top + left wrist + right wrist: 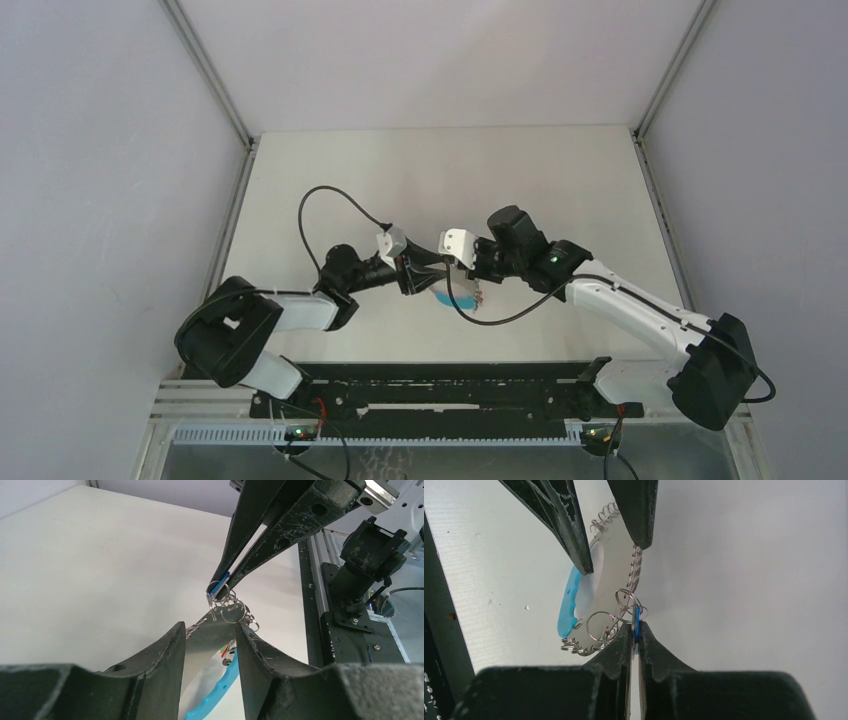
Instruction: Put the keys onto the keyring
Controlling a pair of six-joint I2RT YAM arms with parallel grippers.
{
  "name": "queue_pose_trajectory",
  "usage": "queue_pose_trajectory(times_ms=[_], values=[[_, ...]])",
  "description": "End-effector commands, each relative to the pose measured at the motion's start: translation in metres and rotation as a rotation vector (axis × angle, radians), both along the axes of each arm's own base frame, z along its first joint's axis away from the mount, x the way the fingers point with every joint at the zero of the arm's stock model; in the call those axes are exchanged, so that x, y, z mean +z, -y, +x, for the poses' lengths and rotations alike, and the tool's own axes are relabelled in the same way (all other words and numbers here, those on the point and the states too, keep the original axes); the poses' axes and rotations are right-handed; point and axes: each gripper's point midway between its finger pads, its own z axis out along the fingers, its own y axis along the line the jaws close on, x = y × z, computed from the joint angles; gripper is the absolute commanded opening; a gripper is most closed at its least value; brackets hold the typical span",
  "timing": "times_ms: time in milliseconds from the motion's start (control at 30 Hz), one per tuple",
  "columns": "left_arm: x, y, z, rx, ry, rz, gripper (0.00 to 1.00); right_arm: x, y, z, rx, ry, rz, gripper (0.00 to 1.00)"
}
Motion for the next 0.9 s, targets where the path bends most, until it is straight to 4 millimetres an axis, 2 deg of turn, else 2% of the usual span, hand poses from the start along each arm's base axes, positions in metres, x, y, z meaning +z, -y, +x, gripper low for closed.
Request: queue_pose_trajectory(times_ms=[0, 267, 600, 867], values=[[0.016, 0.008, -0.003, -0.022, 0.062, -0.053, 0.47, 0.028, -0.015, 0.008, 0.023, 0.070, 0.049, 0.00], [0.014, 0.017, 0.000, -0.029, 0.079, -0.041, 0.44, 0.032, -0.021, 0.003, 0.047, 0.074, 0.054, 0.00], [0.012, 0.021, 0.004, -0.032, 0.092, -0.008, 0.26, 0.036, -0.027, -0.005, 0.080, 0.081, 0.066, 0.00], [0.005, 0.026, 0.001, -0.054, 0.085, 0.027, 0.19, 0.038, -0.027, -0.006, 0.084, 0.089, 0.070, 0.00]])
